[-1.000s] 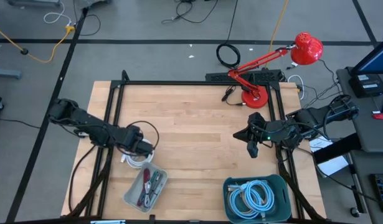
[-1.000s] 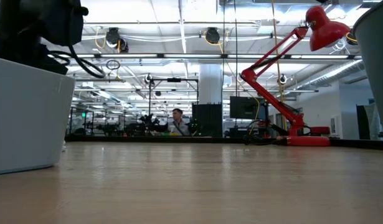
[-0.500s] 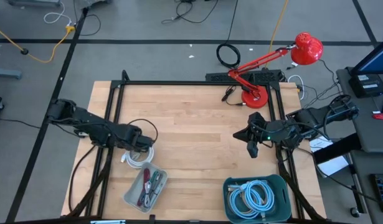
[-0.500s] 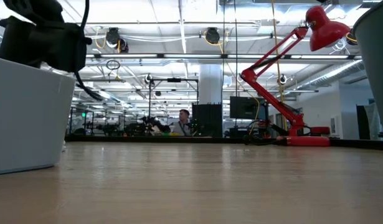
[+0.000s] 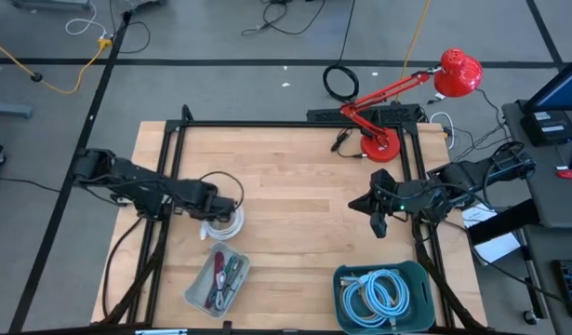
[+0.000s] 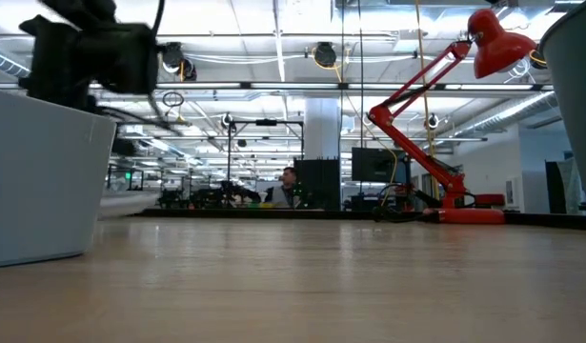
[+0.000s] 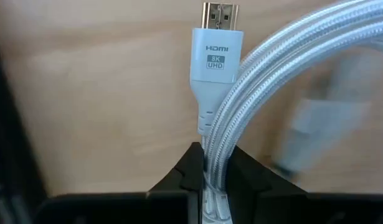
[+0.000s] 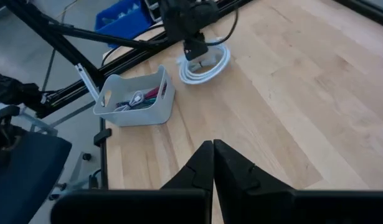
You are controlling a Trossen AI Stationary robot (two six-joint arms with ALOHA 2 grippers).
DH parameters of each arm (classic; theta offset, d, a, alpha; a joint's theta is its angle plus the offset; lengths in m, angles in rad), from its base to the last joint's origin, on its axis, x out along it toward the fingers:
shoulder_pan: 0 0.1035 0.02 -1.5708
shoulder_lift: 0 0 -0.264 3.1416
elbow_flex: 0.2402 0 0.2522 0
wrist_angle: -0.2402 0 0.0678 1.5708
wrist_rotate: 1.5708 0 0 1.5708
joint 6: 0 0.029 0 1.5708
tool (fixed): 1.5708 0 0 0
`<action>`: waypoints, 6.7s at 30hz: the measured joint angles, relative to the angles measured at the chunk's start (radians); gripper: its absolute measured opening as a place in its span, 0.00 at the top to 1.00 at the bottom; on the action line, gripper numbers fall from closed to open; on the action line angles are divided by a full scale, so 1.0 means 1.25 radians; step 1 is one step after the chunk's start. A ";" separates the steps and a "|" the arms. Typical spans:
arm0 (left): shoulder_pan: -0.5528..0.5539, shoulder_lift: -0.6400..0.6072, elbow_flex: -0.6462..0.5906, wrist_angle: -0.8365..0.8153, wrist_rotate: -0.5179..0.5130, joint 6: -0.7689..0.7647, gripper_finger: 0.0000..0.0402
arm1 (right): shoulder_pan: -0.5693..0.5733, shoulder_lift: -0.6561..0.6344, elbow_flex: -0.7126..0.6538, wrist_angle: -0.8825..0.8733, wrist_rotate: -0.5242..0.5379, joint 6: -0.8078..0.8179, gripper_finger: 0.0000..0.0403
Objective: Pick & Place USB Port
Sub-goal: Put the white display cable into the blue bin
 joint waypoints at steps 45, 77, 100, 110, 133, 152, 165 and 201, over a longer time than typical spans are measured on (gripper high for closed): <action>-0.045 0.335 0.926 -0.182 -0.341 0.436 0.91 | -0.213 0.000 -0.402 0.716 -0.159 0.392 0.26; -0.051 0.337 0.926 -0.073 -0.274 0.565 0.91 | -0.105 0.248 -0.421 1.231 -0.117 0.461 0.60; -0.294 0.049 0.925 -0.061 -0.733 0.553 0.77 | 0.366 -0.032 -0.419 0.916 -0.106 0.589 0.93; -0.283 0.047 0.920 -0.110 -0.750 0.545 0.85 | 0.610 -0.055 -0.421 0.471 0.091 0.920 0.93; -0.233 0.104 0.919 -0.132 -0.650 0.566 0.99 | 0.591 0.033 -0.482 0.610 0.043 0.955 0.91; -0.233 0.104 0.919 -0.130 -0.650 0.551 0.99 | 0.591 -0.009 -0.496 0.583 -0.002 0.966 0.43; -0.233 0.104 0.919 -0.126 -0.649 0.544 0.94 | 0.519 -0.122 -0.497 0.132 -0.050 1.033 0.59; -0.221 0.104 0.919 -0.133 -0.629 0.564 0.94 | 0.386 0.081 -0.176 -0.023 -0.165 0.775 0.95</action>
